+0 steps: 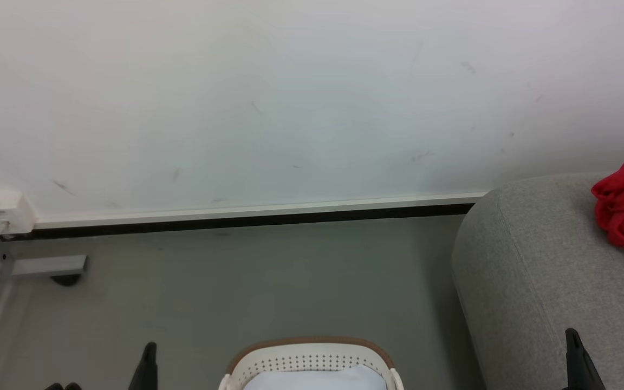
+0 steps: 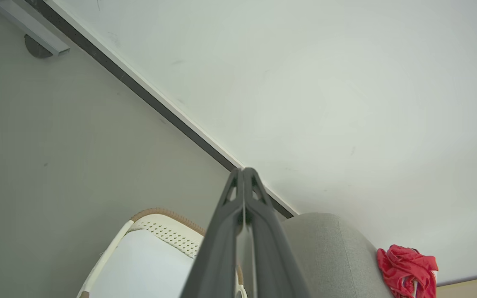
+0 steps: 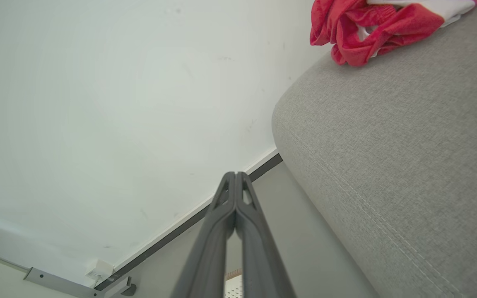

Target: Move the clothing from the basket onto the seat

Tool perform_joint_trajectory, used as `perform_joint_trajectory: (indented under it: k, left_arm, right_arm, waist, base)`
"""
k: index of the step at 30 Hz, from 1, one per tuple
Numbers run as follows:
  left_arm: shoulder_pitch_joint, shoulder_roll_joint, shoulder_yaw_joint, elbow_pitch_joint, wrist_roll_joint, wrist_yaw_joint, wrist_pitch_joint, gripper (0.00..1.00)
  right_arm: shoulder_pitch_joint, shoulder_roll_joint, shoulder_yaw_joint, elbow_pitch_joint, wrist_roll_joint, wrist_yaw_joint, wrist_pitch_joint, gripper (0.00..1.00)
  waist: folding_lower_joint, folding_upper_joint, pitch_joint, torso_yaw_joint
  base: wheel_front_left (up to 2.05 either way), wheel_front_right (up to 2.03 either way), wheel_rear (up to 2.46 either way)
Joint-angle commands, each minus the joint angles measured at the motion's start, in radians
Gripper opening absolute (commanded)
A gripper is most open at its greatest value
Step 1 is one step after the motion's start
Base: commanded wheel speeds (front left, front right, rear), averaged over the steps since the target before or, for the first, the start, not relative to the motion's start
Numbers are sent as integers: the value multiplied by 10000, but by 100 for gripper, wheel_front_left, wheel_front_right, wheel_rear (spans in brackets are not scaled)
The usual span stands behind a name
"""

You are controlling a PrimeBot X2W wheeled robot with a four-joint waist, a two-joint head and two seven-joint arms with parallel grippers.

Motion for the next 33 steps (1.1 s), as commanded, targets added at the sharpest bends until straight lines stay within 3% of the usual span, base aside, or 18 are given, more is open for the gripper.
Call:
perform_joint_trajectory:
  k: [1, 33]
  left_arm:
    - [-235, 11, 95, -89, -291, -57, 46, 0]
    - [-818, -88, 637, -4, -3717, -494, 978, 0]
  right_arm:
    - [-287, -95, -49, -185, 289, -10, 50, 0]
    - [-622, -115, -318, -470, 4054, -17, 978, 0]
  waist:
    - [-1, -1, 5, -1]
    - [-1, -1, 193, -35]
  base:
    - [0, 0, 0]
    - [0, 0, 0]
